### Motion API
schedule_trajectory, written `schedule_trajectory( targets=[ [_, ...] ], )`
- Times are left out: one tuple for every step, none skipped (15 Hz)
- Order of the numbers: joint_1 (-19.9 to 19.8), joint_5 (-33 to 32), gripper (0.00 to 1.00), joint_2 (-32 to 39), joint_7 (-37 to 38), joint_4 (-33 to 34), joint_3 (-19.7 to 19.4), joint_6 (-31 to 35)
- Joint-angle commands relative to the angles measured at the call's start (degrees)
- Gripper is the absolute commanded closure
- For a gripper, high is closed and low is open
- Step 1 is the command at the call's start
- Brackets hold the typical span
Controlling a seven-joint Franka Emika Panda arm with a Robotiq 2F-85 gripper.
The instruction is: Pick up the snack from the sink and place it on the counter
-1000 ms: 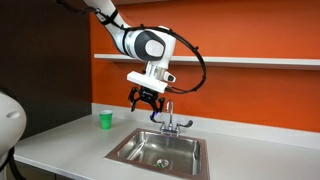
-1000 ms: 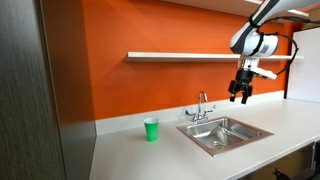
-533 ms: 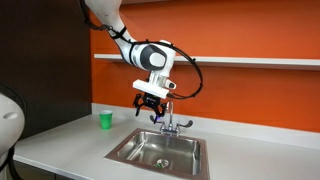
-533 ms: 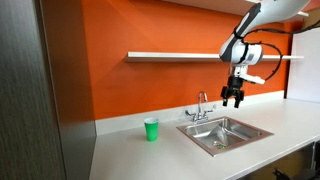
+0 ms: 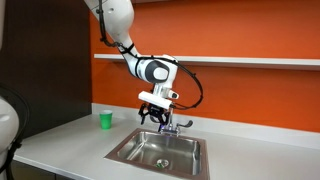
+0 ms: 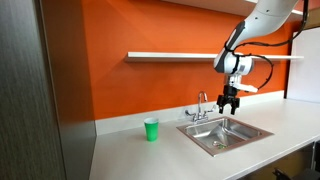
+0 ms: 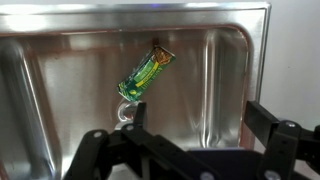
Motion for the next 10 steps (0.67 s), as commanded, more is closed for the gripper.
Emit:
schedule_trajectory(
  targets=[
    [-3.05, 1.11, 0.0, 5.21, 0.37, 3.25, 3.69, 1.93],
    [-3.51, 1.1, 0.0, 6.27, 0.4, 3.69, 4.34, 2.51],
    [-3.97, 1.1, 0.0, 7.41, 0.33, 4.1, 4.97, 3.15],
    [-4.41, 1.02, 0.0, 8.59, 0.35, 4.55, 5.56, 3.78],
    [-4.9, 1.1, 0.0, 9.64, 0.16, 5.09, 6.21, 4.14],
    [-5.41, 1.16, 0.0, 10.8, 0.06, 5.64, 6.81, 4.55],
    [-5.84, 1.11, 0.0, 11.83, 0.16, 6.11, 7.37, 5.04],
    [-6.29, 1.07, 0.0, 12.83, 0.2, 6.58, 7.89, 5.36],
    [-6.8, 1.04, 0.0, 13.79, 0.19, 7.07, 8.38, 5.61],
    [-7.26, 1.1, 0.0, 14.86, 0.21, 7.63, 8.86, 5.78]
  ],
)
